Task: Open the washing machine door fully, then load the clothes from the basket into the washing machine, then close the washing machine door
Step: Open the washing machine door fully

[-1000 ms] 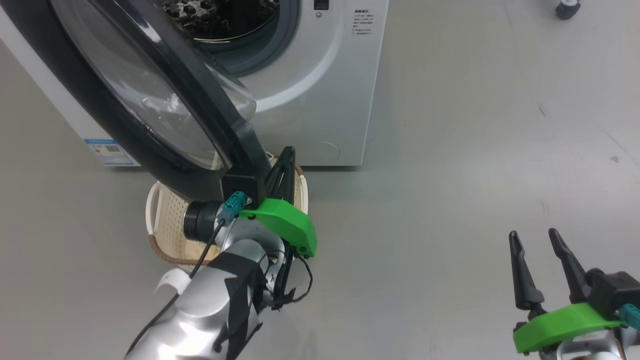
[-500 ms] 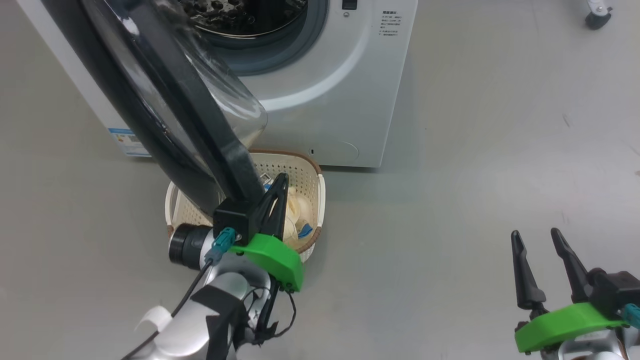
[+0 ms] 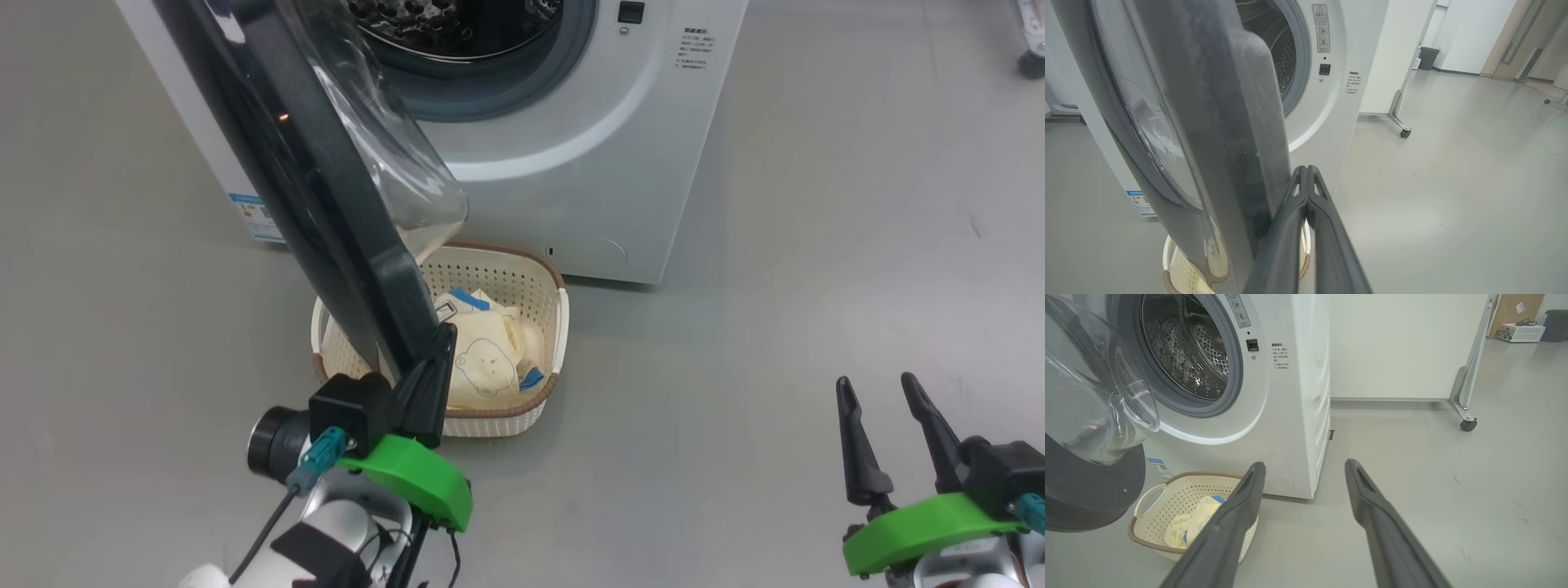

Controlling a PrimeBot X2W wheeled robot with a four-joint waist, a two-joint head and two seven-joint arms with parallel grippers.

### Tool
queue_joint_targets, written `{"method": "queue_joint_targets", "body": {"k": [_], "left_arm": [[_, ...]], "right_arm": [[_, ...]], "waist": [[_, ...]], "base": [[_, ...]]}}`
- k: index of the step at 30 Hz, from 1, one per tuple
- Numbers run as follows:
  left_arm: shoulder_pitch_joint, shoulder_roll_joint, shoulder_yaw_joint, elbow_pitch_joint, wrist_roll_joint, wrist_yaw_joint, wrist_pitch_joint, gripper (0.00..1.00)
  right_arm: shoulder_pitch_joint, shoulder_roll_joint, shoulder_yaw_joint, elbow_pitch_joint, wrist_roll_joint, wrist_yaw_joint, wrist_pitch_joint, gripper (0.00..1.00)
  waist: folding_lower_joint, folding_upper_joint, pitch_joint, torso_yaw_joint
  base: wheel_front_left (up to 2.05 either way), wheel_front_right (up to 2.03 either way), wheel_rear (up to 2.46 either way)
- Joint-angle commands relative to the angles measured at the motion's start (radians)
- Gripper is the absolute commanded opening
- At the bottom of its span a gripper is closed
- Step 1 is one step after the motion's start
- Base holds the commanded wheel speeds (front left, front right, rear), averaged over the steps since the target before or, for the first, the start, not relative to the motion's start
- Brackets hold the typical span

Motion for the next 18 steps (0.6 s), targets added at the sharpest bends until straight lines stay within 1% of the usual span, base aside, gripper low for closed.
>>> {"method": "queue_joint_targets", "body": {"k": [1, 5, 9, 18], "left_arm": [[-0.016, 0.036, 0.053, -0.041, 0.002, 0.194, 0.001, 0.0], [0.012, 0.054, 0.072, -0.072, -0.009, 0.21, -0.006, 0.0], [0.017, 0.06, 0.078, -0.079, -0.015, 0.21, -0.009, 0.0], [-0.018, 0.049, 0.082, -0.051, -0.021, 0.187, -0.014, 0.0]], "right_arm": [[-0.037, -0.012, 0.017, -0.04, -0.012, -0.003, 0.001, 1.0], [-0.037, -0.012, 0.019, -0.046, -0.014, -0.003, 0.008, 1.0], [-0.04, -0.012, 0.021, -0.046, -0.015, -0.003, 0.011, 1.0], [-0.042, -0.012, 0.032, -0.04, -0.002, -0.003, 0.012, 1.0]], "waist": [[0.0, 0.0, -0.002, 0.011], [0.0, 0.0, -0.005, 0.023], [0.0, 0.0, -0.006, 0.024], [0.0, 0.0, -0.009, -0.009]], "base": [[0.0, 0.0, 0.0], [0.0, 0.0, 0.0], [0.0, 0.0, 0.0], [0.0, 0.0, 0.0]]}}
